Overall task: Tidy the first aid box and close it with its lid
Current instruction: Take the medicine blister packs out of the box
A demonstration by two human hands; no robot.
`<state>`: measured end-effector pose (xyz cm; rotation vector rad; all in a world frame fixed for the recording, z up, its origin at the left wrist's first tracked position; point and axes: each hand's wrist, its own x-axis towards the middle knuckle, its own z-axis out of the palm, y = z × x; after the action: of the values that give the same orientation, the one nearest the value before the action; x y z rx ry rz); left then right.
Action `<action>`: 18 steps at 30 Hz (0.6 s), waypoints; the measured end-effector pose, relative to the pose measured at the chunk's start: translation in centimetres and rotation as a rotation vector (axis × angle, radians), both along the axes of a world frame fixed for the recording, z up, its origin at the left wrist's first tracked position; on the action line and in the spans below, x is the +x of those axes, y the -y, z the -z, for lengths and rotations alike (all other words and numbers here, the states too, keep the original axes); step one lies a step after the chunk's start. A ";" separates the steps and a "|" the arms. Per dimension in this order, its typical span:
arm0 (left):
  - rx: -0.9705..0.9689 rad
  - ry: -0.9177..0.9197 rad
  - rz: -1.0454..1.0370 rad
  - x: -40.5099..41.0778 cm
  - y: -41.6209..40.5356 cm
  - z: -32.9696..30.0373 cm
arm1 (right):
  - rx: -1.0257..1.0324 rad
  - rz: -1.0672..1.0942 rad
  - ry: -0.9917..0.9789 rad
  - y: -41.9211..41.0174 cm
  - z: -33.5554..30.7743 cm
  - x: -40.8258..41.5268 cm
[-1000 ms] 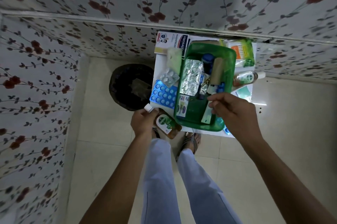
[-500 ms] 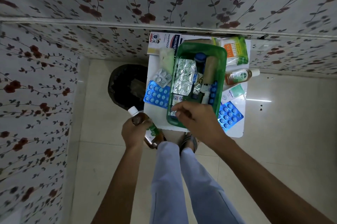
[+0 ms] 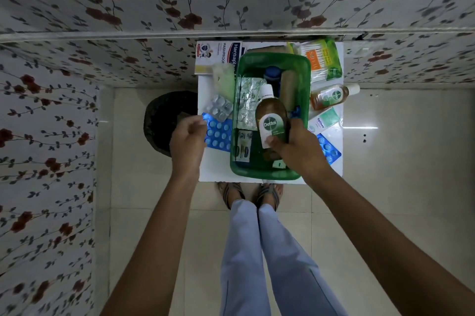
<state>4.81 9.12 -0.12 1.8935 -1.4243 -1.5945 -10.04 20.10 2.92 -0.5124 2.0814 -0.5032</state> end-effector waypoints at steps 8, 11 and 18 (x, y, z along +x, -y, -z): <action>-0.121 0.470 0.355 0.8 1.7 7.5 | 0.187 0.034 0.109 1.7 4.2 3.5; -0.118 0.576 0.376 0.1 1.9 6.8 | 0.208 -0.138 -0.115 0.9 3.7 3.3; -0.154 0.400 0.247 1.9 2.4 3.6 | -0.219 0.180 -0.460 -4.2 -0.2 -0.8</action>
<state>6.75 6.72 -3.69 2.0887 -1.9480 -1.1946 -10.83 24.31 3.15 -0.6145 2.5425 -0.7820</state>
